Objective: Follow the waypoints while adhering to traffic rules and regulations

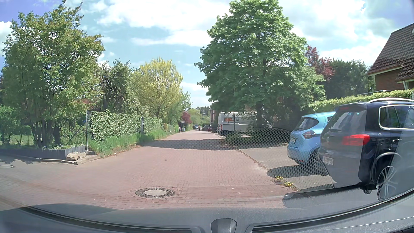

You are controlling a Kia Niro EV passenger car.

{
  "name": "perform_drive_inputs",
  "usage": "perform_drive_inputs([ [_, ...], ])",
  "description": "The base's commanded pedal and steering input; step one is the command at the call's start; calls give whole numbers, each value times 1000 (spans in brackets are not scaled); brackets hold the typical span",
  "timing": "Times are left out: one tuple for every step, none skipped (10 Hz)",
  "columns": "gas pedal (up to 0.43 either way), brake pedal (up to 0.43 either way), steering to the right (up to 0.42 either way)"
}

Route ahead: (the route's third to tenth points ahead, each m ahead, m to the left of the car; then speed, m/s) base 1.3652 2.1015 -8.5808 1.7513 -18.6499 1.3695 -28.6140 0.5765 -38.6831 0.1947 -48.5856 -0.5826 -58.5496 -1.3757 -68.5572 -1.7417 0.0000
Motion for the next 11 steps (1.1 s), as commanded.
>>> perform_drive_inputs([
  [0, 238, -14],
  [0, 244, -14],
  [0, 238, -14],
  [0, 238, -14],
  [0, 238, -14],
  [0, 238, -14],
  [0, 238, -14],
  [0, 238, -14],
  [0, 238, -14],
  [0, 238, -14],
  [0, 238, -14],
])
